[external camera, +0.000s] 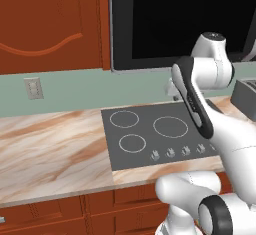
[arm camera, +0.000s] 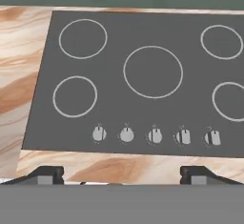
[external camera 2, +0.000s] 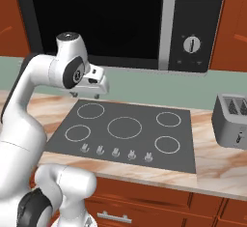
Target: The microwave is finished heating the fish and bell pepper. Take the bowl containing the food and place it on the dining counter.
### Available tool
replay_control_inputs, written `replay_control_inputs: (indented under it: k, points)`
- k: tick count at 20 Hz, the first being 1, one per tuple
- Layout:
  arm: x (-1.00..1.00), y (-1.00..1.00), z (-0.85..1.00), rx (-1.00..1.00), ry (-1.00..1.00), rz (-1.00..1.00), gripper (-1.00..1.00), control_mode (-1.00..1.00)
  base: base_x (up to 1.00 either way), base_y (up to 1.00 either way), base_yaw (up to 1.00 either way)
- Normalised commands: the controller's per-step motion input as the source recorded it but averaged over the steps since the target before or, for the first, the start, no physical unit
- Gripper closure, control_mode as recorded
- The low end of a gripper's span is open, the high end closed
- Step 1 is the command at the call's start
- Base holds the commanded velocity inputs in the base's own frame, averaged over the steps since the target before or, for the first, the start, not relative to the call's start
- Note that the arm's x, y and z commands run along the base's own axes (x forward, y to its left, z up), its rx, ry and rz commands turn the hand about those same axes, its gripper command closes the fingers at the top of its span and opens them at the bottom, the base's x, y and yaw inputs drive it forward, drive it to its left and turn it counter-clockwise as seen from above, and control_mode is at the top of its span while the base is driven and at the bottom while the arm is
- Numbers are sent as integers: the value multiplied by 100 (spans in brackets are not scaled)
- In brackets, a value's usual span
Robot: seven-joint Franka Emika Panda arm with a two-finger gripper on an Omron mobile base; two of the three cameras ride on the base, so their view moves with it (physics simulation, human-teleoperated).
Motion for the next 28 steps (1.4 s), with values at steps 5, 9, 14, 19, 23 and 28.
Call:
replay_control_inputs:
  k: [5, 9, 14, 19, 23, 28]
  points:
    - [-52, -47, 38, 1, -49, 0, -100, -100, 0, 0, 0]
    - [-64, -66, 57, 4, -61, 0, -100, -100, 0, 0, 0]
    - [-38, -78, 61, 8, -53, 0, -100, -100, 0, 0, 0]
    - [-13, -77, 54, 9, -41, -3, -100, -100, 0, 0, 0]
    - [1, -74, 58, 11, -34, -4, -100, -100, 0, 0, 0]
    - [10, -66, 54, 10, -24, 0, -100, -100, 0, 0, 0]
